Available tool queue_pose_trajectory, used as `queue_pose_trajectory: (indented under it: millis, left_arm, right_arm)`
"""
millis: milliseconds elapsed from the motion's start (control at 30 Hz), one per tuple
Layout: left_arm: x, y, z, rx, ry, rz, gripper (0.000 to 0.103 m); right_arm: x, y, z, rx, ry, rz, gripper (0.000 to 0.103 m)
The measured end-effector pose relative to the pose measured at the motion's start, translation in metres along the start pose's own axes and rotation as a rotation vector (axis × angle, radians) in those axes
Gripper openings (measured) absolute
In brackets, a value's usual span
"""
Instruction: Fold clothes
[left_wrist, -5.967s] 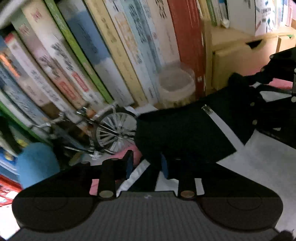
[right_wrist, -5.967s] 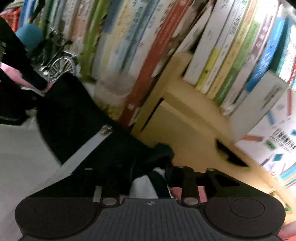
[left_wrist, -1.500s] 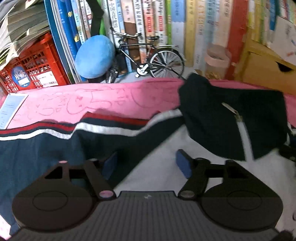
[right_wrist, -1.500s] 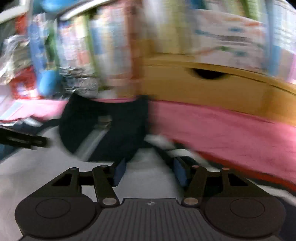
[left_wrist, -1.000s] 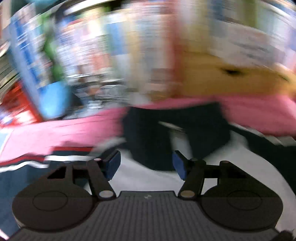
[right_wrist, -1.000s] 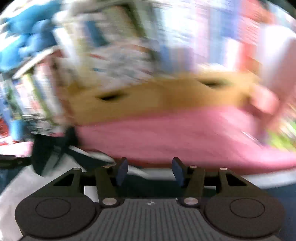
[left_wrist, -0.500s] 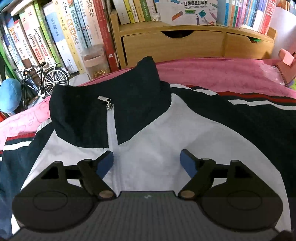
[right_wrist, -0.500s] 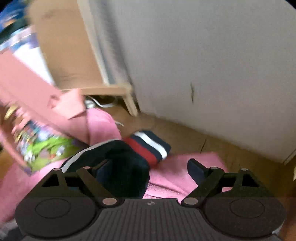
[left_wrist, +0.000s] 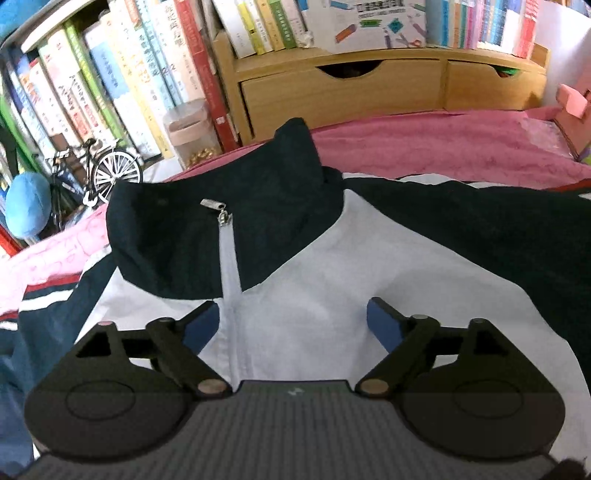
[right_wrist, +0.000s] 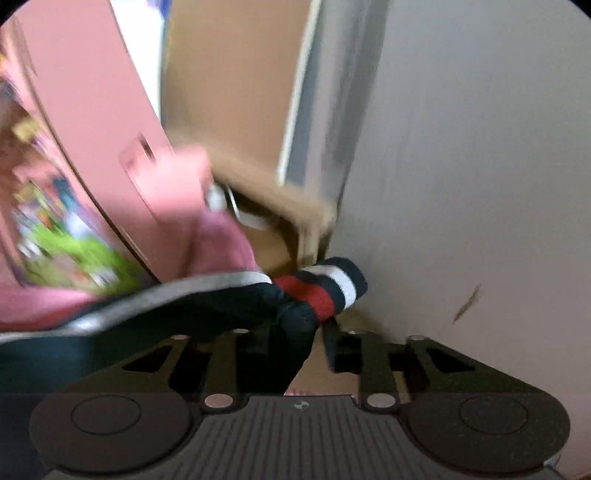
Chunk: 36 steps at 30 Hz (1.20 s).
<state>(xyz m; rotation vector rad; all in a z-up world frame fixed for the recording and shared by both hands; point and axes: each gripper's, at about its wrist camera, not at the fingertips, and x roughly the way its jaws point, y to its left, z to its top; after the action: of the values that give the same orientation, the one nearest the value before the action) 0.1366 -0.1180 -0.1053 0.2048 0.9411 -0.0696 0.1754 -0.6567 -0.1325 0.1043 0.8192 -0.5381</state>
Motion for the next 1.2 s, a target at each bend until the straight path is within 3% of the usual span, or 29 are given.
queue_pose_trajectory:
  millis: [33,133,200,300,400,467,567,733,833,1033,1133,1200]
  left_arm:
    - [-0.003,0.001,-0.001,-0.003,0.006,-0.005,0.091]
    - [-0.01,0.003,-0.006,-0.014,0.024,-0.021,0.089]
    - [-0.015,0.005,-0.009,-0.021,0.036,-0.032,0.087]
    - [-0.029,0.013,-0.019,-0.029,0.042,-0.042,0.086]
    - [-0.051,0.041,-0.046,-0.085,0.059,-0.015,0.086]
    - [-0.063,0.062,-0.064,-0.13,0.077,0.007,0.086]
    - [-0.083,0.101,-0.094,-0.208,0.115,0.048,0.086]
    - [-0.11,0.16,-0.15,-0.29,0.204,0.078,0.086]
    - [-0.128,0.195,-0.184,-0.334,0.254,0.09,0.086]
    - [-0.156,0.287,-0.213,-0.508,0.162,0.14,0.087]
    - [-0.146,0.324,-0.213,-0.573,0.129,0.184,0.103]
    - [-0.135,0.345,-0.211,-0.608,0.111,0.213,0.103]
  right_arm:
    - [0.006,-0.001,-0.003,0.02,0.02,-0.011,0.048]
    - [-0.015,0.0,-0.006,0.07,-0.036,-0.068,0.071]
    - [-0.038,0.004,-0.011,0.066,-0.097,-0.082,0.08]
    - [-0.08,0.02,-0.024,-0.009,-0.168,-0.036,0.089]
    - [-0.114,0.045,-0.04,-0.059,-0.163,0.076,0.091]
    - [-0.139,0.07,-0.055,-0.105,-0.115,0.202,0.091]
    - [-0.181,0.126,-0.092,-0.245,-0.047,0.384,0.091]
    - [-0.281,0.222,-0.148,-0.438,0.029,0.569,0.091]
    - [-0.33,0.266,-0.182,-0.51,0.084,0.608,0.091]
    - [-0.412,0.324,-0.265,-0.634,0.118,0.616,0.091]
    - [-0.439,0.346,-0.28,-0.683,0.103,0.609,0.092]
    - [-0.453,0.357,-0.288,-0.714,0.065,0.572,0.094]
